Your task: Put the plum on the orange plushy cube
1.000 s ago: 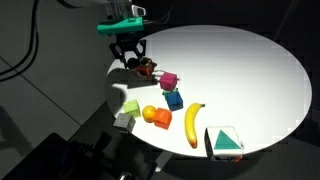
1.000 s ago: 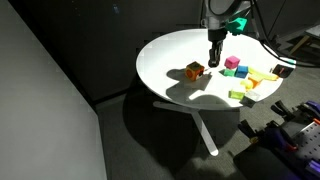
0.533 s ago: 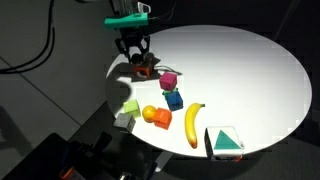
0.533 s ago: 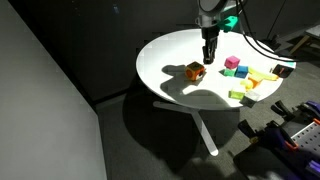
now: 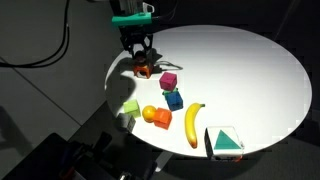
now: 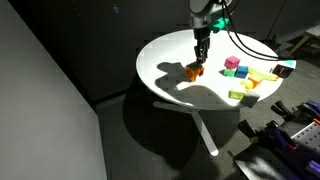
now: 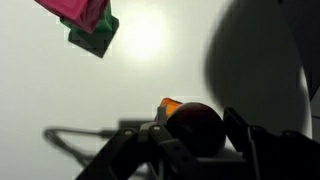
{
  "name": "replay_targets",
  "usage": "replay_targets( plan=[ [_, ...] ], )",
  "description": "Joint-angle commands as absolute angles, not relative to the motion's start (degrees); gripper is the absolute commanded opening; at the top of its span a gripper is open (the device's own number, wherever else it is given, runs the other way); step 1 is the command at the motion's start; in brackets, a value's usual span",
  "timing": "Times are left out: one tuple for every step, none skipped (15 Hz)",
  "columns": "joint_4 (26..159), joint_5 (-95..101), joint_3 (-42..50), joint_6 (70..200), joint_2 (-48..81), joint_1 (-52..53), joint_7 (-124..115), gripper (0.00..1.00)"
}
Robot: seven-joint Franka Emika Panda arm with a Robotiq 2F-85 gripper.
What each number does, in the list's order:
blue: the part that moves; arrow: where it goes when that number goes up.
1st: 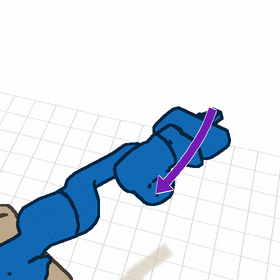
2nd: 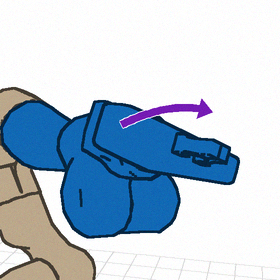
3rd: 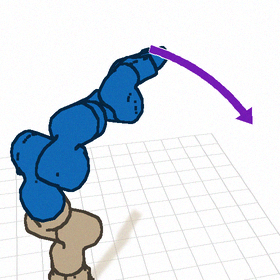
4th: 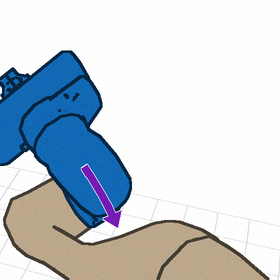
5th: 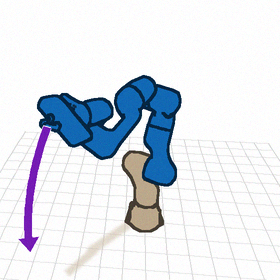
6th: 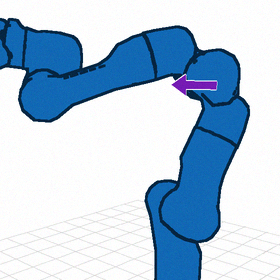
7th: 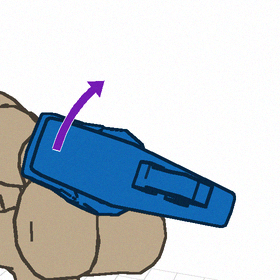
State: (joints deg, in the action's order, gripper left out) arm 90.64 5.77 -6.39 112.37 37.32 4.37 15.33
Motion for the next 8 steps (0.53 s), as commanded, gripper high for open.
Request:
replay_targets(
  plan=[
    [83.47,5.57,-6.15,108.86,41.56,5.42,14.15,0.34],
    [82.28,5.54,-6.18,108.55,42.38,5.55,14.21,0.34],
    [81.22,5.60,-6.17,108.23,43.16,5.72,14.23,0.34],
    [80.28,5.61,-6.14,107.90,43.87,5.87,14.18,0.34],
    [79.50,5.58,-6.17,107.61,44.44,5.97,14.23,0.34],
    [78.75,5.59,-6.15,107.23,44.97,6.07,14.20,0.34],
    [78.18,5.57,-6.16,107.03,45.38,6.15,14.17,0.34],
    [77.67,5.61,-6.17,106.90,45.80,6.23,14.22,0.34]
  ],
)
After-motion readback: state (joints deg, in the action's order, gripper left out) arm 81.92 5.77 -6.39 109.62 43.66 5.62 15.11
